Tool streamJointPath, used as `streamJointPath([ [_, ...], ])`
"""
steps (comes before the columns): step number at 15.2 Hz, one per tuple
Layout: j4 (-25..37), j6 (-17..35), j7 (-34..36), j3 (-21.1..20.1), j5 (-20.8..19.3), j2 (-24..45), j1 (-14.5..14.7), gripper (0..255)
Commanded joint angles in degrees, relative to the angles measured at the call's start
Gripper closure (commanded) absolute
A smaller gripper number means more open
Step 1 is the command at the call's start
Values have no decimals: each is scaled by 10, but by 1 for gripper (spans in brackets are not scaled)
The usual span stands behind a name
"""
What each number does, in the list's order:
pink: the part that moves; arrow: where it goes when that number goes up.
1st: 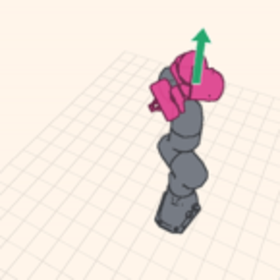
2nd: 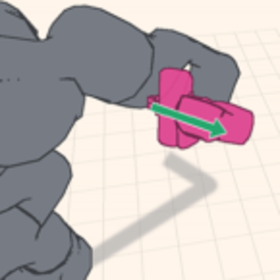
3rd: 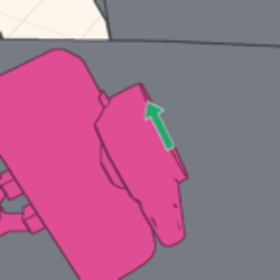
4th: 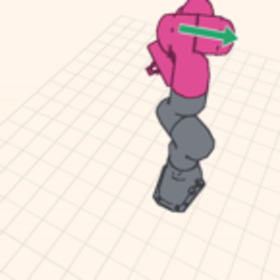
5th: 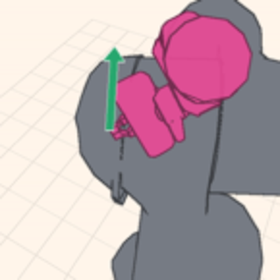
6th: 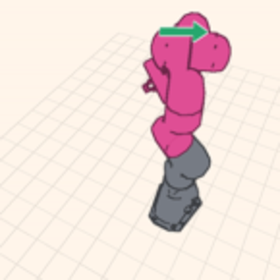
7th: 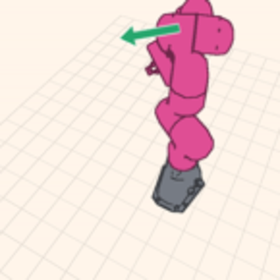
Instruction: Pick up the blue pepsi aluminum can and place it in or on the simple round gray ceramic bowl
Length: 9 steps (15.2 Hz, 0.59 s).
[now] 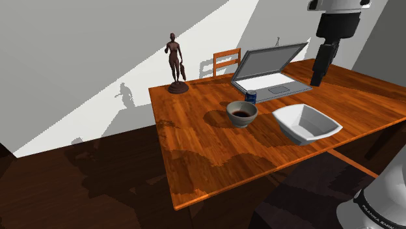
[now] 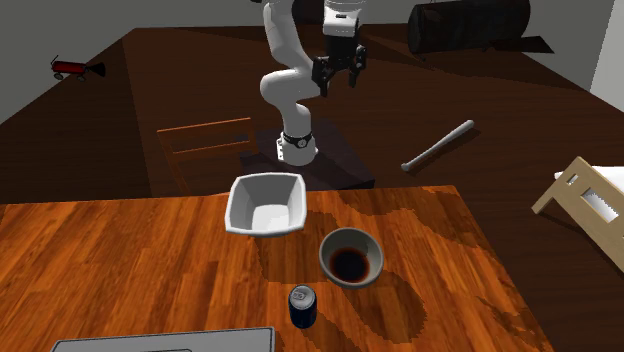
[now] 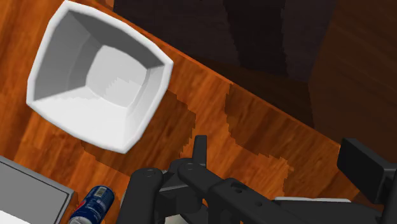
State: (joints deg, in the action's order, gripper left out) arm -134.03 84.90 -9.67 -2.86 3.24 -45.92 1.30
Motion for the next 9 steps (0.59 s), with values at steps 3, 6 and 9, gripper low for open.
streamJointPath([
  [3,-3,32,-14,11,-10,29,-5,0],
  [6,-3,79,-34,26,-22,76,-12,0],
  [9,5,123,-53,41,-33,128,-19,0],
])
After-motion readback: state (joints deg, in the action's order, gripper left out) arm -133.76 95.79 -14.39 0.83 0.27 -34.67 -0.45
